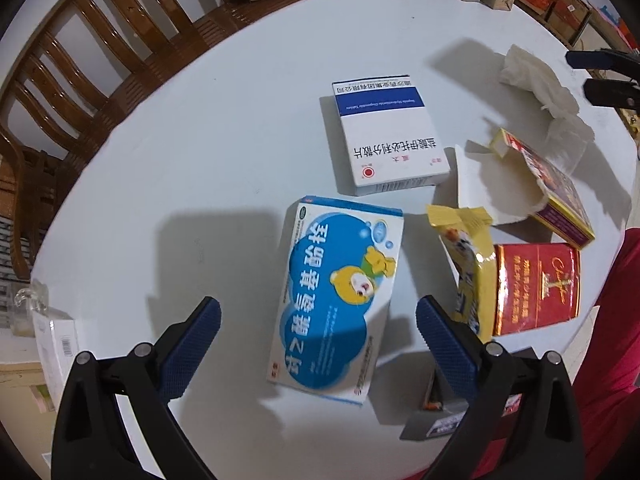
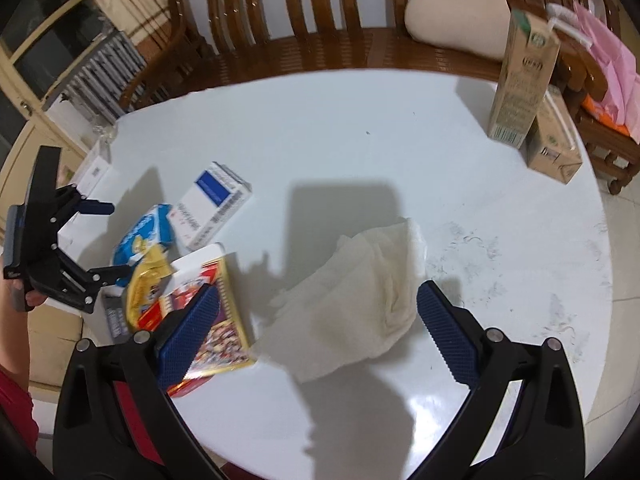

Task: Collect trash
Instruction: 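Grasp the blue-and-white medicine box with the left tool while the right tool grasps the white tissue, then carry the medicine box and tissue down toward the plastic bag with both tools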

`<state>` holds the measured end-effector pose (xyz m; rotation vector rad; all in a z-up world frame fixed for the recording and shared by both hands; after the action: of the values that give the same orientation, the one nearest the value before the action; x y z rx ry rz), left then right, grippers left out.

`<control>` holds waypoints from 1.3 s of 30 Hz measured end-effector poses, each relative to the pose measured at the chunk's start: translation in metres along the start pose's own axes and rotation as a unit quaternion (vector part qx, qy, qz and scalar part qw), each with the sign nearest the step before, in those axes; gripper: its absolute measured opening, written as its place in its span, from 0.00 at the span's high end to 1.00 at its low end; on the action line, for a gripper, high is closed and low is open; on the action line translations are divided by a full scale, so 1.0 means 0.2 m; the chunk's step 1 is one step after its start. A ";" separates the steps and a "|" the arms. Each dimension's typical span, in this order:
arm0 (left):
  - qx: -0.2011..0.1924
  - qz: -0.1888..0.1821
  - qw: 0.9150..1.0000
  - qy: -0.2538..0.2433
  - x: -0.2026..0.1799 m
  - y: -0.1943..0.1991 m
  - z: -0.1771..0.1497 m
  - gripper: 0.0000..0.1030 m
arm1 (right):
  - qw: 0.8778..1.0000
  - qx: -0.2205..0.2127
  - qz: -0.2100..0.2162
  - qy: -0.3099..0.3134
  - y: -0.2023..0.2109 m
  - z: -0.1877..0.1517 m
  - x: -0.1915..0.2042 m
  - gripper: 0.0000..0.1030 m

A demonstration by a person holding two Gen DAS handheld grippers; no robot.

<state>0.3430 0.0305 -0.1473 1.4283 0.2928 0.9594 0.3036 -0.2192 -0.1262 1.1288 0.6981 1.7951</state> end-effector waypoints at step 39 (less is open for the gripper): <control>0.000 -0.010 0.996 0.083 0.06 -0.11 0.07 0.42 | 0.998 0.011 -0.059 -0.023 -0.08 0.06 -0.17 0.76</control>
<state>0.3687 0.0329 -0.1609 1.3445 0.4297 1.0641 0.3280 -0.2428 -0.1480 1.1161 0.7426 1.6605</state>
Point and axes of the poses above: each gripper's, at about its wrist camera, not at the fingertips, and y roughly against the way its jaws point, x to its left, z to its top, the point moved 4 cm from there along -y, roughly the way its jaws point, and after that the axes turned 13 degrees about z, right-handed, at the moved point
